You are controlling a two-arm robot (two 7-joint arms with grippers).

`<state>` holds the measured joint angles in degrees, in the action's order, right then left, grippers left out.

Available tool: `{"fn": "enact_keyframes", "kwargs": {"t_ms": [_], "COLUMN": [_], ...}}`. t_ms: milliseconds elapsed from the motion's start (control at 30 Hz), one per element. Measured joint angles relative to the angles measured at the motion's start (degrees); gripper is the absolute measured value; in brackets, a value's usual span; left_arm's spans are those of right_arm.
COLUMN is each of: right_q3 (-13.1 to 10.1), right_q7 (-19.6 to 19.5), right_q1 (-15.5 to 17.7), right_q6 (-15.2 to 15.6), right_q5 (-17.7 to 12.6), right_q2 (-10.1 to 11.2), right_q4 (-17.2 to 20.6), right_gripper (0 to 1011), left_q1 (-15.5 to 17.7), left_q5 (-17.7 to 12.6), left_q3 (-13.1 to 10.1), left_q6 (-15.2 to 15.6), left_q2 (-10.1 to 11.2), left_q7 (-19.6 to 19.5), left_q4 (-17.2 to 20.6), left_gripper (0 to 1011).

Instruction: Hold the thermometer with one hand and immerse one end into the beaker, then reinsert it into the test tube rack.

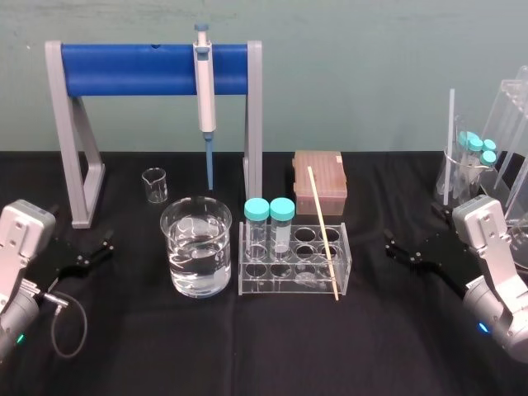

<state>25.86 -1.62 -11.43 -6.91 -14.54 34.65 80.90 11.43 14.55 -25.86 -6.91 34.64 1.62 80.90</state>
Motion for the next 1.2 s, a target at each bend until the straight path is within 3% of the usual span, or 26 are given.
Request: {"fn": "enact_keyframes", "kwargs": {"t_ms": [1200], "right_q3": [0.0], "right_q7": [0.0], "right_q1": [0.0], "right_q6": [0.0], "right_q5": [0.0], "right_q2": [0.0], "right_q4": [0.0], "right_gripper": [1003], "left_q1": [0.0], "left_q5": [0.0], "left_q3": [0.0], "left_q6": [0.0], "left_q2": [0.0], "left_q7": [0.0], "left_q4": [0.0], "left_gripper": [1004]}}
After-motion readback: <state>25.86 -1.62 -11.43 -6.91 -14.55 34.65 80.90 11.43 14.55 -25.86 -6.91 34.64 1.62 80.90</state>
